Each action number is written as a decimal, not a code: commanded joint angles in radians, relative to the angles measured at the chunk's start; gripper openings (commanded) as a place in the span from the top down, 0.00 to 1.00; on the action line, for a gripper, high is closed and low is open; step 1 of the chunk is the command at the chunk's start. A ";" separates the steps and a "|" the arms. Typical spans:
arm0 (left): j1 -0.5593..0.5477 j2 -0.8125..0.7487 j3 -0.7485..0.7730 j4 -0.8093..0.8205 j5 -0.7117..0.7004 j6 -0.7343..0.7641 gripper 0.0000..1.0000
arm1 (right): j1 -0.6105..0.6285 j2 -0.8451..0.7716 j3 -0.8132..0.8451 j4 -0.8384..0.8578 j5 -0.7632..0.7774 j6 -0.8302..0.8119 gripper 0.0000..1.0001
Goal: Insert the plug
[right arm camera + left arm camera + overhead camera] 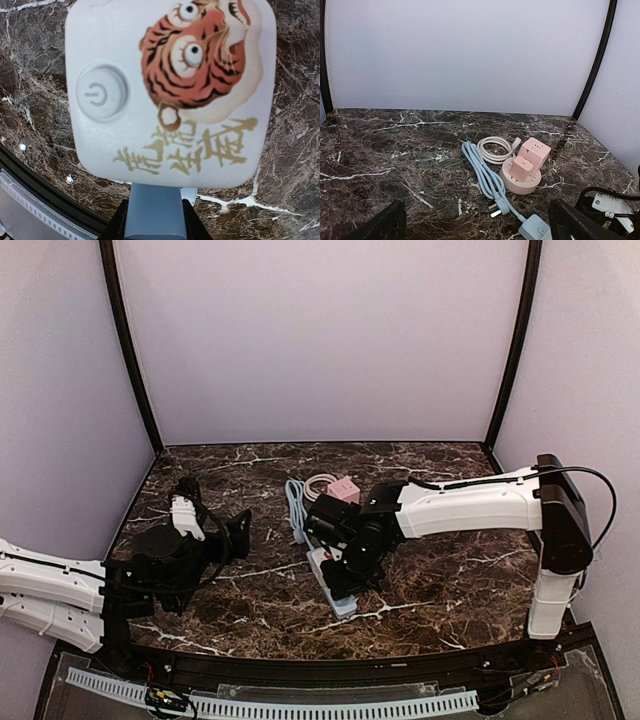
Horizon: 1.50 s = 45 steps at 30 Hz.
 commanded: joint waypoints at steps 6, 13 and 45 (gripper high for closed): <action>0.005 -0.022 -0.024 0.014 -0.010 -0.007 0.01 | 0.007 0.003 -0.020 -0.058 -0.019 0.009 1.00; 0.005 -0.021 -0.023 0.013 -0.007 -0.008 0.01 | 0.007 0.003 -0.023 -0.056 -0.031 0.009 1.00; 0.005 -0.019 -0.033 0.029 -0.011 0.002 0.01 | 0.018 0.050 -0.029 -0.074 0.020 0.020 1.00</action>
